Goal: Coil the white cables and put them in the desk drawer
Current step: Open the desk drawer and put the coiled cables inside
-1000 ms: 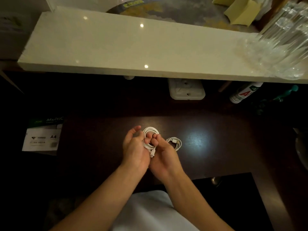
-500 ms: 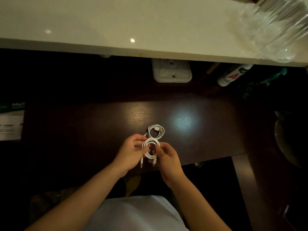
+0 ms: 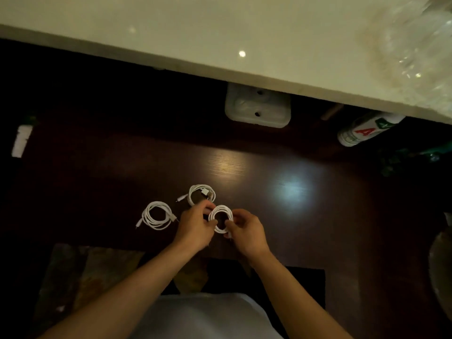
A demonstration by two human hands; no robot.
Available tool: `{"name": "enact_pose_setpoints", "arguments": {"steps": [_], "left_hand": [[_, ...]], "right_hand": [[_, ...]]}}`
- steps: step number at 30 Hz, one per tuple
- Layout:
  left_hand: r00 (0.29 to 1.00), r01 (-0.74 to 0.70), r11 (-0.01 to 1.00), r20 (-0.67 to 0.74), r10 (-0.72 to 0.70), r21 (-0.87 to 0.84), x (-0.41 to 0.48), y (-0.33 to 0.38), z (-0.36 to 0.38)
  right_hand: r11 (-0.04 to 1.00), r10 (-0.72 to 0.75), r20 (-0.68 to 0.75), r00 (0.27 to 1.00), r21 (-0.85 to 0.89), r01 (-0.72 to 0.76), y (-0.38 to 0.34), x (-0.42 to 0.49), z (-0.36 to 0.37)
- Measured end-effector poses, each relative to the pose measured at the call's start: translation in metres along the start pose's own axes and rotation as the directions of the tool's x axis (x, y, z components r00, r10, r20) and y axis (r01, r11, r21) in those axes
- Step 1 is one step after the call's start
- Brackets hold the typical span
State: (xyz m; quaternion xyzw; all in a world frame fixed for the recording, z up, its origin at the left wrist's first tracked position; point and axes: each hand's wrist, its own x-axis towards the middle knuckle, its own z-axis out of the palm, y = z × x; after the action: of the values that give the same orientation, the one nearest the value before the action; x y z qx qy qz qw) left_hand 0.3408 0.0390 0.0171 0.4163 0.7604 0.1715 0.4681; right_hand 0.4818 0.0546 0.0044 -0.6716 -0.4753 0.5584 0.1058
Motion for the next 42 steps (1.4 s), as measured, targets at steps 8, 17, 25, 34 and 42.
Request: {"name": "enact_pose_setpoints", "arguments": {"steps": [8,17,25,34,42], "left_hand": [[0.976,0.111,0.987,-0.177,-0.131,-0.119,-0.005,0.002,0.035],[0.970,0.146,0.961,-0.158,-0.186,-0.235,-0.031,-0.031,0.022],[0.999,0.020,0.998,-0.040,-0.017,0.065,-0.075,-0.099,-0.001],[0.959,-0.226,0.839,0.265,0.102,0.494,-0.076,-0.203,-0.017],[0.916,-0.397,0.611,0.332,0.224,0.684,-0.010,-0.240,0.002]], "right_hand": [[0.890,-0.173,0.193,0.966,-0.390,0.237,-0.013,0.026,-0.029],[0.758,-0.213,0.158,0.964,-0.596,0.265,0.003,0.013,-0.049],[0.861,-0.146,-0.114,0.983,-0.505,0.070,0.028,-0.047,-0.049],[0.857,0.017,0.205,0.979,-0.508,0.092,0.074,-0.121,0.102],[0.513,-0.087,0.194,0.977,-0.832,0.210,0.099,-0.024,0.193]]}}
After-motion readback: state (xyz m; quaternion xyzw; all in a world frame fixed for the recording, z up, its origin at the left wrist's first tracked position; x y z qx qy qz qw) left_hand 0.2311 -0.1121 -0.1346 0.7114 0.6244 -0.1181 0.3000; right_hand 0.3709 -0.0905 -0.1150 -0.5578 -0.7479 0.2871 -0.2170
